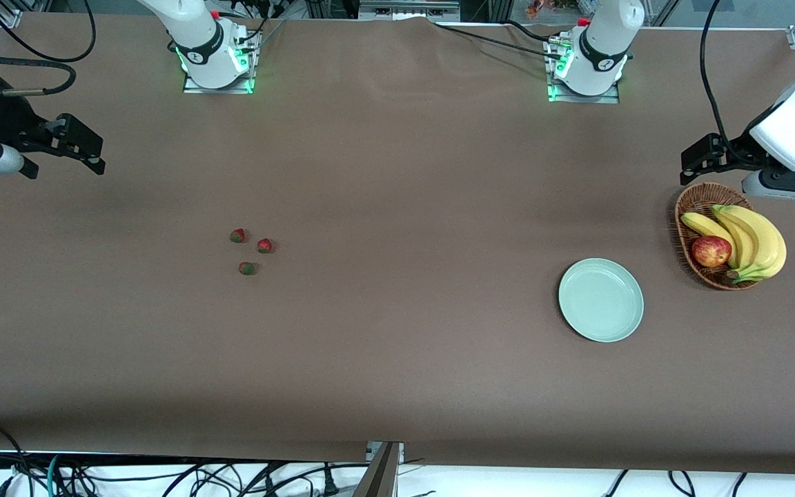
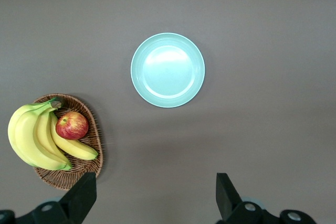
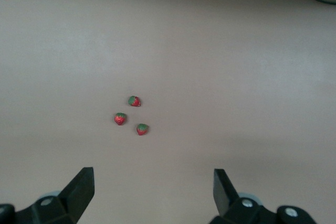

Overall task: Collect all strawberries into plate
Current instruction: 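Reach the right gripper down to the strawberry cluster, then grasp one strawberry with the right gripper and lift it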

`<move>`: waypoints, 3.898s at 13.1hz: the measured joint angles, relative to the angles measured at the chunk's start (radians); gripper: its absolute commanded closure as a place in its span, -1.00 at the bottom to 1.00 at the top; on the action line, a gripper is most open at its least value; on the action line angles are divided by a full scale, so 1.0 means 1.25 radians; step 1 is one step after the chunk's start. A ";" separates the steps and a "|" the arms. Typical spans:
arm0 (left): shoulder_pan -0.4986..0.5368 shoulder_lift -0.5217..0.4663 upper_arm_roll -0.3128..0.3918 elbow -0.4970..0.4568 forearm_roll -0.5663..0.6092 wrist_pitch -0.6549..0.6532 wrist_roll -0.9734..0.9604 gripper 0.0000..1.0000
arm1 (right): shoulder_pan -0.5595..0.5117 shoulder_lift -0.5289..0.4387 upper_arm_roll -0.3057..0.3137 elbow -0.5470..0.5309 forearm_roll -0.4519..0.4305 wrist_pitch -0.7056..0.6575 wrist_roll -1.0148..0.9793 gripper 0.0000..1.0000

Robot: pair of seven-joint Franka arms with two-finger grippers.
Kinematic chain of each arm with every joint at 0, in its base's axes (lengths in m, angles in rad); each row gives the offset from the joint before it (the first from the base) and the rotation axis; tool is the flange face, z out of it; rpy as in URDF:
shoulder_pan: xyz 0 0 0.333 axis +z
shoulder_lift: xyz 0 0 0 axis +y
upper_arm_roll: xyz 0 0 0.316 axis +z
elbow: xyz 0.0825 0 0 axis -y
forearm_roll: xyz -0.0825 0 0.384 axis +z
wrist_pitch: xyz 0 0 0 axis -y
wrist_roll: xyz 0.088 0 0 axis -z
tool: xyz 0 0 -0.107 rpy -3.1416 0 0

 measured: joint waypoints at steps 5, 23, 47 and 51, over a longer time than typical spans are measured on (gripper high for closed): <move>0.000 0.000 0.000 0.000 0.000 0.000 0.000 -1.00 | -0.001 0.016 0.000 -0.001 0.000 0.014 -0.001 -0.99; 0.000 -0.001 0.000 0.001 0.000 -0.004 0.000 -1.00 | 0.064 0.502 0.013 -0.127 0.069 0.418 0.030 -0.96; -0.001 -0.001 -0.006 0.001 0.000 -0.014 0.000 -1.00 | 0.071 0.478 0.014 -0.115 0.121 0.380 0.069 0.61; -0.001 -0.001 -0.007 0.001 0.000 -0.014 0.000 -1.00 | 0.100 0.483 0.079 0.028 0.126 0.291 0.207 0.59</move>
